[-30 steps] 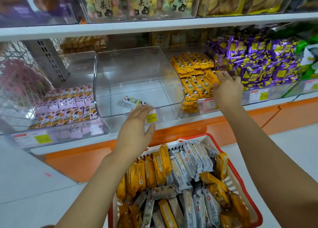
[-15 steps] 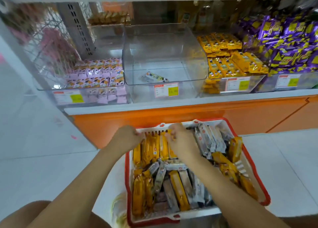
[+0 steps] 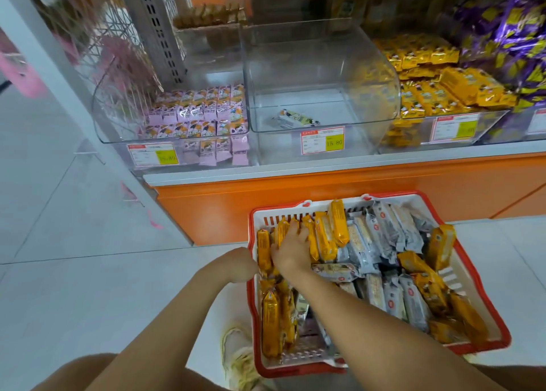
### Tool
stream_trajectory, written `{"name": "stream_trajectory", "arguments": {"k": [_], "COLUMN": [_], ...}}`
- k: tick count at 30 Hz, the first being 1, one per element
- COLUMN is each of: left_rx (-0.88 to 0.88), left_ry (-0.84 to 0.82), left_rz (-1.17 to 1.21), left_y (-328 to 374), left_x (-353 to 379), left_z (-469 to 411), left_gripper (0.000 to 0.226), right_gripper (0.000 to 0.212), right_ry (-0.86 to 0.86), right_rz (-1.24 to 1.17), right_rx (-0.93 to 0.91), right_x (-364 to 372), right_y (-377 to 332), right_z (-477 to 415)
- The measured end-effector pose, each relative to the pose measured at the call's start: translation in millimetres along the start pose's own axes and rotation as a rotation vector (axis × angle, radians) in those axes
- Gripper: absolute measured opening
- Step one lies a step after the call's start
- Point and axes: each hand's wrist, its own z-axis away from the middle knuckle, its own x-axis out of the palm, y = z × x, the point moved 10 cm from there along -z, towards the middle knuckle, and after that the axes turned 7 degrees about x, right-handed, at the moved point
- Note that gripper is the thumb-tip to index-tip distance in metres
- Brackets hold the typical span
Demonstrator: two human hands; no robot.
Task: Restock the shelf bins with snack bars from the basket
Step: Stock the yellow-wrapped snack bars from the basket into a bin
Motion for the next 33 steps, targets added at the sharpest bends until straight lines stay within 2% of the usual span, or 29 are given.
{"name": "stream_trajectory", "arguments": {"k": [3,5,7,9,11,12,13,15,16,19,23,25,27,29,32,33], "left_rx": [0.008,0.018,0.067,0.188,0.312,0.355,0.419,0.545,0.585,0.609,0.526,0.483,0.45,0.431,0.453,0.466], "left_ry": [0.005,-0.005,0.067,0.164,0.244,0.263,0.258,0.155,0.107,0.125,0.171,0.2,0.207,0.204,0.294,0.33], "left_rz": [-0.043,-0.048,0.026,0.164,0.352,0.443,0.522,0.693,0.779,0.844,0.886,0.893,0.884,0.85,0.709,0.676], "left_y": [-1,2,15,36,56,64,76,103,114,133,138,138,141,147,155,157], "left_x": [-1,-2,-14,-32,-48,-53,-57,-54,-51,-52,-54,-57,-57,-58,-68,-73], "left_z": [-2,-3,-1,4,13,17,23,32,35,42,35,30,26,25,28,30], "left_gripper": [0.036,0.039,0.035,0.022,0.063,0.075,0.076,0.058,0.047,0.042,0.052,0.076,0.088,0.083,0.058,0.058], "right_gripper": [0.071,0.058,0.042,0.039,0.044,0.052,0.058,0.058,0.057,0.06,0.053,0.053,0.052,0.049,0.043,0.04], "right_ry": [-0.051,-0.116,-0.241,-0.473,-0.769,-0.906,-1.024,-1.2,-1.225,-1.166,-0.927,-0.709,-0.486,-0.363,-0.35,-0.342], "right_rz": [-0.114,-0.315,-0.566,-0.897,-1.273,-1.406,-1.488,-1.539,-1.548,-1.527,-1.388,-1.119,-0.802,-0.726,-0.85,-0.895], "right_rx": [0.016,0.028,0.051,0.109,0.158,0.175,0.179,0.132,0.107,0.058,0.059,-0.062,-0.172,-0.201,-0.206,-0.2], "right_x": [-5,-14,-26,-41,-59,-69,-79,-97,-105,-123,-145,-162,-180,-194,-201,-203], "right_y": [6,9,14,17,16,14,13,9,10,16,32,39,39,41,41,41], "right_z": [-7,-4,7,25,50,63,76,98,103,104,93,83,79,76,72,71]}}
